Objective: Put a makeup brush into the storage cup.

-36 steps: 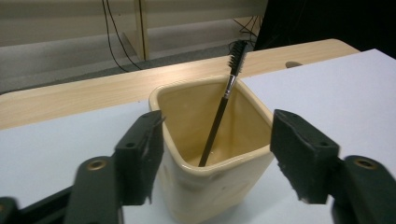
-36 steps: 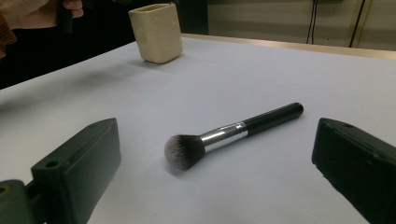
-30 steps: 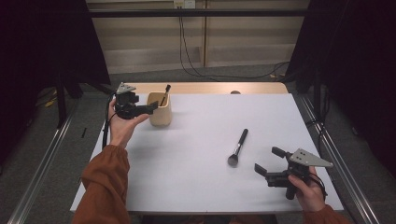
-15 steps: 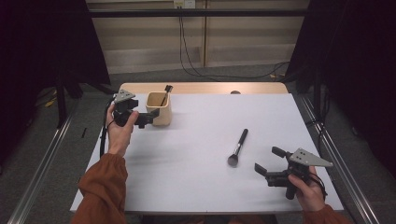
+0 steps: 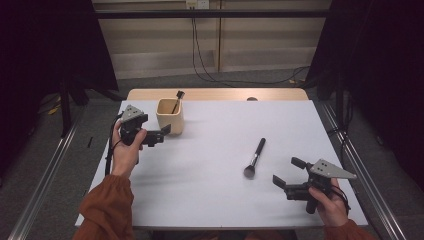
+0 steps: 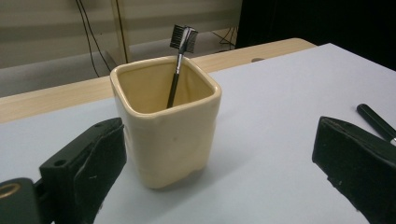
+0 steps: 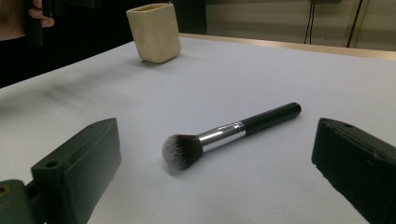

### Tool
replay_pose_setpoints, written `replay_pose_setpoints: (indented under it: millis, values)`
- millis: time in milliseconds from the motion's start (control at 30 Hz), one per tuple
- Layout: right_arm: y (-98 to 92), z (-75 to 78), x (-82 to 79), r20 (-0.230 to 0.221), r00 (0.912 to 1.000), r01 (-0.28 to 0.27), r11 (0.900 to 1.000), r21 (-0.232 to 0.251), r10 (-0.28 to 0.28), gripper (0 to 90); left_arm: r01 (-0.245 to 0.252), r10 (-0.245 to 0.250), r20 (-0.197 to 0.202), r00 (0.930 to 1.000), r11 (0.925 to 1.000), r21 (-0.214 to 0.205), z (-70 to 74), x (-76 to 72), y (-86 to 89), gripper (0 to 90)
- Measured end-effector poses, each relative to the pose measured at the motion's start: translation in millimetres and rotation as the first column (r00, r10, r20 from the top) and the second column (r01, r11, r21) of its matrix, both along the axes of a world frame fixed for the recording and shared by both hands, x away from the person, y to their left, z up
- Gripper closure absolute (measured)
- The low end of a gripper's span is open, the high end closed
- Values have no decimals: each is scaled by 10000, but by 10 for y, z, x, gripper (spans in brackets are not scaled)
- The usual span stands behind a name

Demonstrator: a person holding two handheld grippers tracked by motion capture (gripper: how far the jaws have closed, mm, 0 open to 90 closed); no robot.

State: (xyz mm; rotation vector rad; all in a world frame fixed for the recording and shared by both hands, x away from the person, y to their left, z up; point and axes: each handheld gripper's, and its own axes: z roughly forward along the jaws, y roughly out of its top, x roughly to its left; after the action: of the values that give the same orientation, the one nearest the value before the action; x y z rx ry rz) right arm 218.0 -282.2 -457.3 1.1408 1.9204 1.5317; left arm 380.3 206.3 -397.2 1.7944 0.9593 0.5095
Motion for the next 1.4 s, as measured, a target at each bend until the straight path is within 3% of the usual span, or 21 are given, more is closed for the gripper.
replay_pose_setpoints:
  millis: [67, 533, 800, 1000, 1400]
  values:
    - [-3, -1, -1, 17, 10000, 1, 10000, 0, -1, 9, -45, 45, 208, 9998, 10000, -26, -4, -37, 7, 31]
    - [-15, -1, -10, -1, 10000, 72, 10000, -5, -72, 10, 99, -73, 624, 9980, 9991, -403, -11, -353, 52, 22]
    - [-20, 0, -18, -8, 9999, 125, 9999, -8, -125, 9, 45, -6, 988, 9951, 9992, -389, -31, -568, 97, 21]
    - [-21, 1, -24, 13, 9998, 194, 9998, -18, -194, 9, -37, 104, 1065, 9943, 9980, -633, -47, -703, 159, 21]
    - [-15, 7, -25, 29, 9994, 355, 9994, -39, -355, 10, -95, 174, 1160, 9931, 9976, -680, -186, -913, 232, 23]
